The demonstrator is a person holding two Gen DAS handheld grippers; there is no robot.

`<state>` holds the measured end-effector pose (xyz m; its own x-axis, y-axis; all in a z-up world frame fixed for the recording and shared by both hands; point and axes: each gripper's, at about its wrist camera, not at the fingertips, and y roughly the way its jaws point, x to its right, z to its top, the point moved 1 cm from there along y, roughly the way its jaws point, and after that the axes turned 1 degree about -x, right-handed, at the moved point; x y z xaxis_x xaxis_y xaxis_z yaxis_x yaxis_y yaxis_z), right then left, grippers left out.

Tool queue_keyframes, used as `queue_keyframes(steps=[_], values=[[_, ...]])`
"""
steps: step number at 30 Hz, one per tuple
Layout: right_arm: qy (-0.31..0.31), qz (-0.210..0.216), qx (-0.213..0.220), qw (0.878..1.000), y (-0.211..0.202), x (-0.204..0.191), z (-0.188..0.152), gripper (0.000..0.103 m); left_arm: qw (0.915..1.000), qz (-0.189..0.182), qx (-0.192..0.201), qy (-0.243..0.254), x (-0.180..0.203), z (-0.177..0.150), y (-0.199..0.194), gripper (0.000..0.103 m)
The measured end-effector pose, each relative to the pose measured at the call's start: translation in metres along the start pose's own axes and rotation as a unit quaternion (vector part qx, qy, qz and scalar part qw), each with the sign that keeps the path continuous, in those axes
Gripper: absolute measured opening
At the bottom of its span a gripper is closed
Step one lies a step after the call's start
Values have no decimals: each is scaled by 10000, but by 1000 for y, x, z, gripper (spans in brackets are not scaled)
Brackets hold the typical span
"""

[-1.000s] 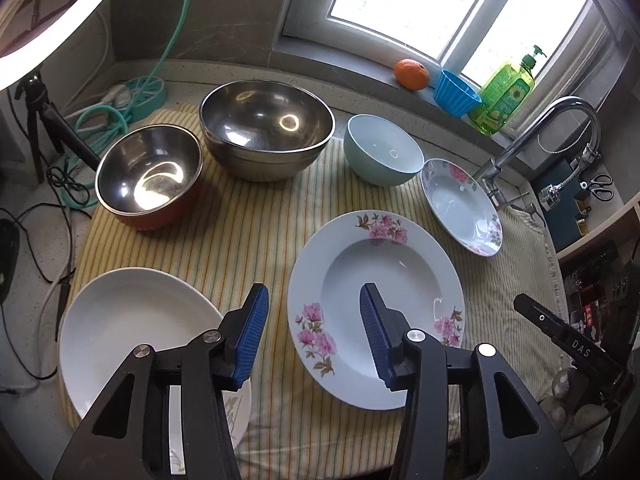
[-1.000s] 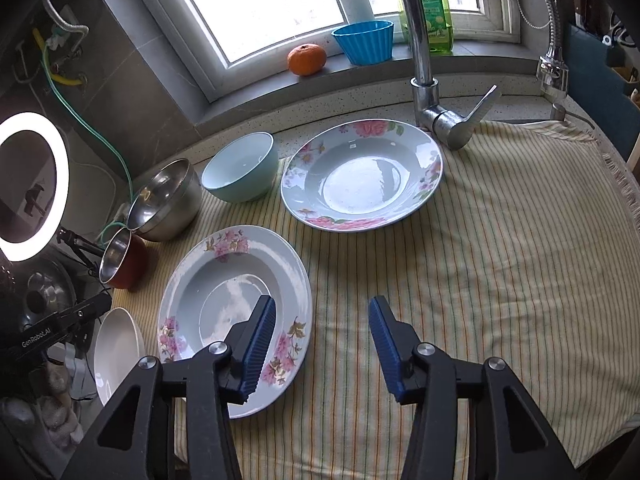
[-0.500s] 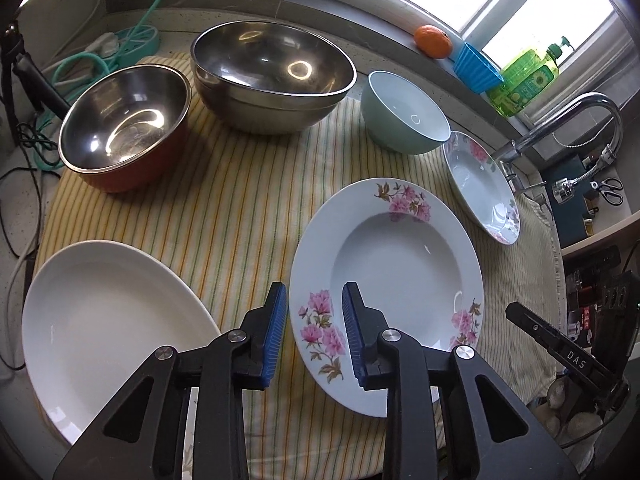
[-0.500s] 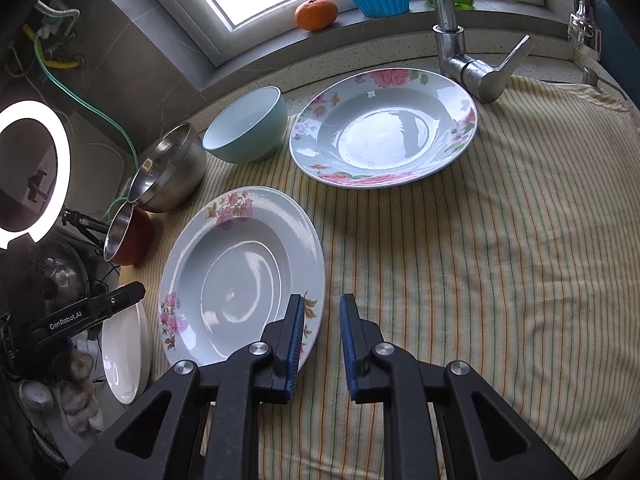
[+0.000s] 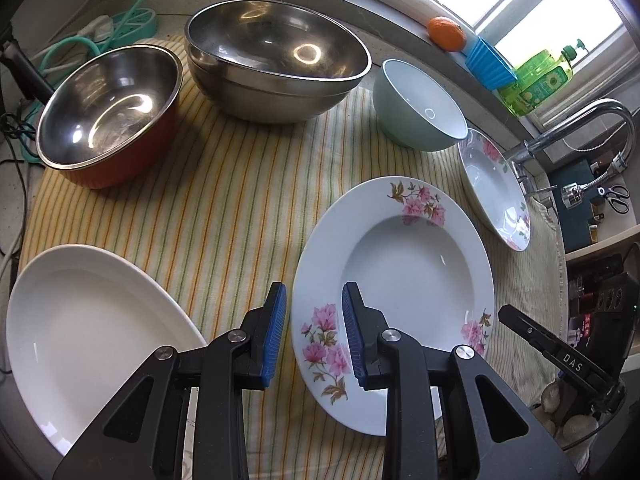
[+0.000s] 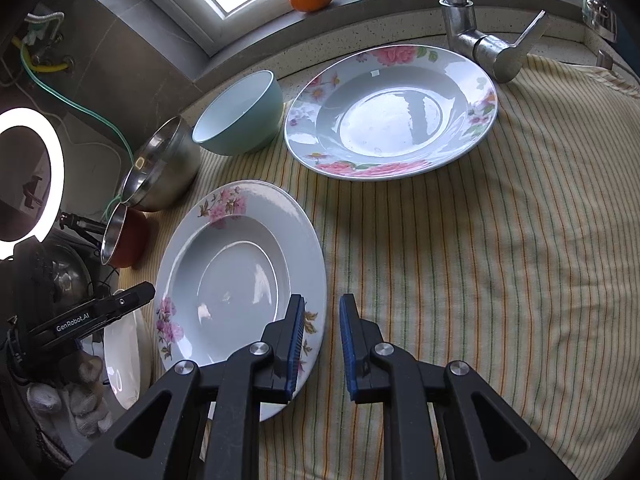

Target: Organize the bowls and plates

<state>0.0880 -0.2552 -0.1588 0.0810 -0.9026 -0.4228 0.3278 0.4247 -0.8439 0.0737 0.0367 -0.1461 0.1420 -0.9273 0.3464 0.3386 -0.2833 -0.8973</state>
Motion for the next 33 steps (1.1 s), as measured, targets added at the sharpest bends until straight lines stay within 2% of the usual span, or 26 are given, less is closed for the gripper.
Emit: queue_keyframes(steps=[3,5,13,33], values=[[59,63,-72,9999,5,2,0,11,10000,16,-30,-10,0,2,3,25],[62,74,-89,9999,6,2,0,10,10000,33,-62,-3,1,1,6,20],[162,206,-173,9995,11,4,3,9,9998,20,-160,-73,-2,3,12,17],[489,698,-487,9952,21,17,12,10,9994,-170,-248,-173,-7,6,16,17]])
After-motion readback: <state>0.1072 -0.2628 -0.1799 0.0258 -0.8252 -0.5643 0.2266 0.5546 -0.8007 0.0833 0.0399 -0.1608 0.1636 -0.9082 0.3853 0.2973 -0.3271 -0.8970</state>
